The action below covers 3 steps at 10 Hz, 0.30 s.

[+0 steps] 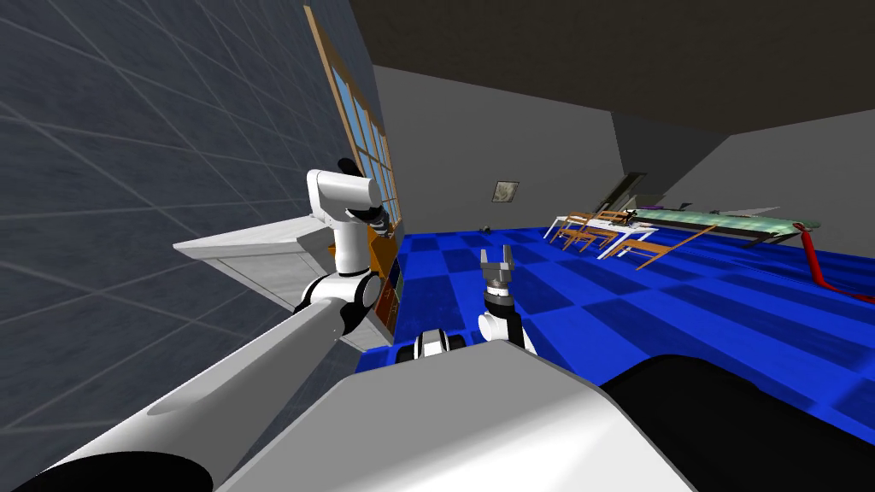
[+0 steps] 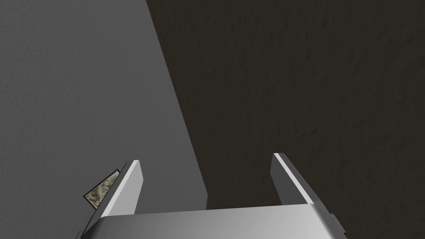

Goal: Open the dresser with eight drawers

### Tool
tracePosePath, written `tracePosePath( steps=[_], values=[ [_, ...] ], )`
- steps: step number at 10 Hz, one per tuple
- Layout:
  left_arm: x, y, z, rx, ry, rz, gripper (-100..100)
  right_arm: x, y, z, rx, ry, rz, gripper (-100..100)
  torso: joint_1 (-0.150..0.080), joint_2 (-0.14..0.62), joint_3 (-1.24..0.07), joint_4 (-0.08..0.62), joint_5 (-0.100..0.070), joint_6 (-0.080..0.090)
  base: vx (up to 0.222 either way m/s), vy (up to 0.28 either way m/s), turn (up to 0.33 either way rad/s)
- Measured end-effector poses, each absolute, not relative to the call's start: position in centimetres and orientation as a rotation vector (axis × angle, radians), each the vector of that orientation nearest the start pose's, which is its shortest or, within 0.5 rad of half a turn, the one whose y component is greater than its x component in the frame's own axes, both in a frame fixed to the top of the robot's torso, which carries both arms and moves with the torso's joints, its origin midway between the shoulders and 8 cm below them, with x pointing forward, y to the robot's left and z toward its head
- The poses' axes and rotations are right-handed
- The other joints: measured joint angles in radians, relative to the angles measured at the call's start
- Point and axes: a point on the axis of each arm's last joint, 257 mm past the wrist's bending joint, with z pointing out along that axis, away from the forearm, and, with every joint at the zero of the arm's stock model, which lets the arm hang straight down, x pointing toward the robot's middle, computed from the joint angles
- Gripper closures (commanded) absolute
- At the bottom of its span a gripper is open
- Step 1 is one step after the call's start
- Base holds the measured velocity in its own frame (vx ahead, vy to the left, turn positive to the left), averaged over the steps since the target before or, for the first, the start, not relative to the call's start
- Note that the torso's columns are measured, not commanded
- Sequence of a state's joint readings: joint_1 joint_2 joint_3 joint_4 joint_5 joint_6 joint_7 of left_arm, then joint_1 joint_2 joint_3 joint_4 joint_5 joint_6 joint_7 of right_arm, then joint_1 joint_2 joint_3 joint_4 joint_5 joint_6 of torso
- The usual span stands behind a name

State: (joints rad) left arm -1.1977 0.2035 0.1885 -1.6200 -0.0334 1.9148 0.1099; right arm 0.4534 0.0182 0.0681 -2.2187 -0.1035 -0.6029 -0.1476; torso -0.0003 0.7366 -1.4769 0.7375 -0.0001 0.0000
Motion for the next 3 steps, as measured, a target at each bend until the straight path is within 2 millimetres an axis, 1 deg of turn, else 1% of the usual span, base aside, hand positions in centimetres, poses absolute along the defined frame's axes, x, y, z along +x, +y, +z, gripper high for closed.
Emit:
tracePosePath(
  steps=[3],
  values=[
    [58.02, 19.21, 6.61, -1.69, 1.665, -0.739, 0, 34.26, -26.75, 3.05, 0.727, 0.427, 1.602, 0, 0.0, 0.002, 0.001, 0.001, 0.0, 0.0, 0.0, 0.0, 0.0]
  ],
)
